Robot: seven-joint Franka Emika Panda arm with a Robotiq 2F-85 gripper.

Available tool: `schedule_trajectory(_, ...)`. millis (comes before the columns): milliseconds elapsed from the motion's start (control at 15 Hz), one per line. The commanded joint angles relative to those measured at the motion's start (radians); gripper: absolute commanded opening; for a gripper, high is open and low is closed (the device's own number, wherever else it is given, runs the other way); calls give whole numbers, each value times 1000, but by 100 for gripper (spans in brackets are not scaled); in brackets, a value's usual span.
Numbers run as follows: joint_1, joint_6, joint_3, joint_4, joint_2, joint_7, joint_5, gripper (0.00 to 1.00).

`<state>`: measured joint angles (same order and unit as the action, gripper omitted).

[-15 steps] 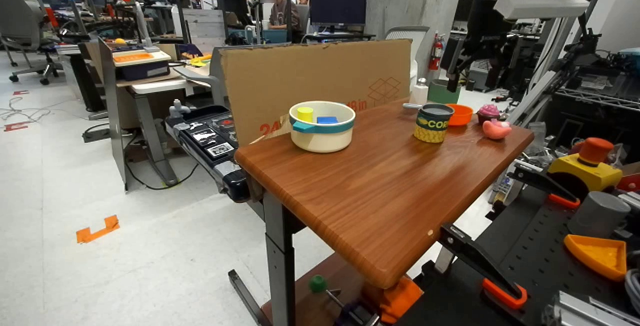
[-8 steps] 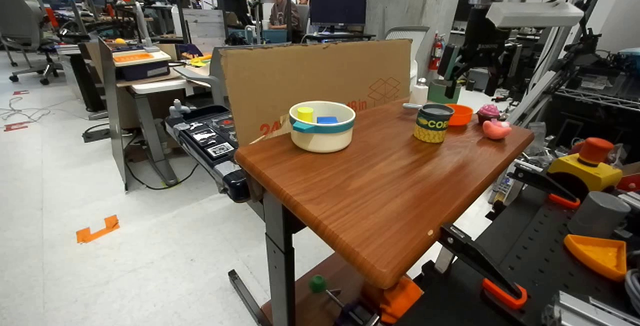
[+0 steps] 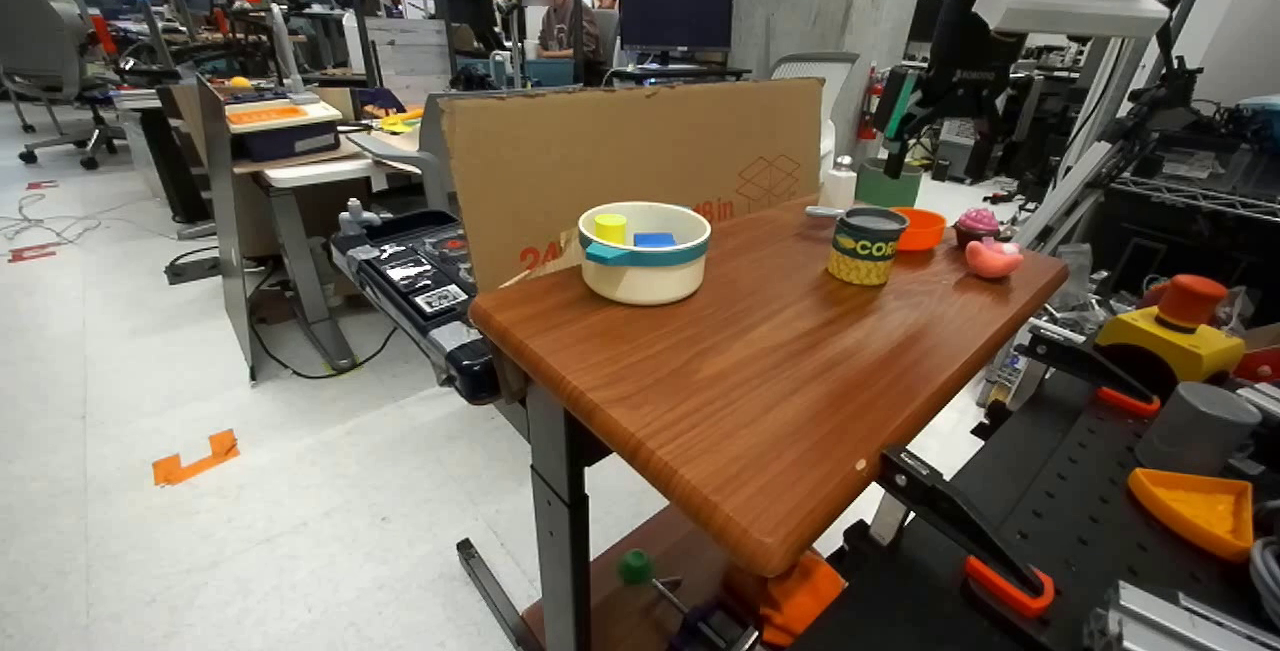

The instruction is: Pick up the lid from the table and put it on the bottle, then pick up the plush toys and put them on the pan

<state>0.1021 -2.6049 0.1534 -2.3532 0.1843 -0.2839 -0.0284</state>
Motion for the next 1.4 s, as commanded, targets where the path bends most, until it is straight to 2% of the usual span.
schedule_trajectory(0, 13, -13, -8, -34, -59, 62, 57, 100)
schedule_trajectory(667, 24, -48, -2, -95, -112, 110, 107, 100)
schedule_trajectory(933, 39, -111, 11, -113, -103, 54, 140, 100)
schedule_trajectory(1333, 52, -129, 46, -116, -75, -49, 102, 100)
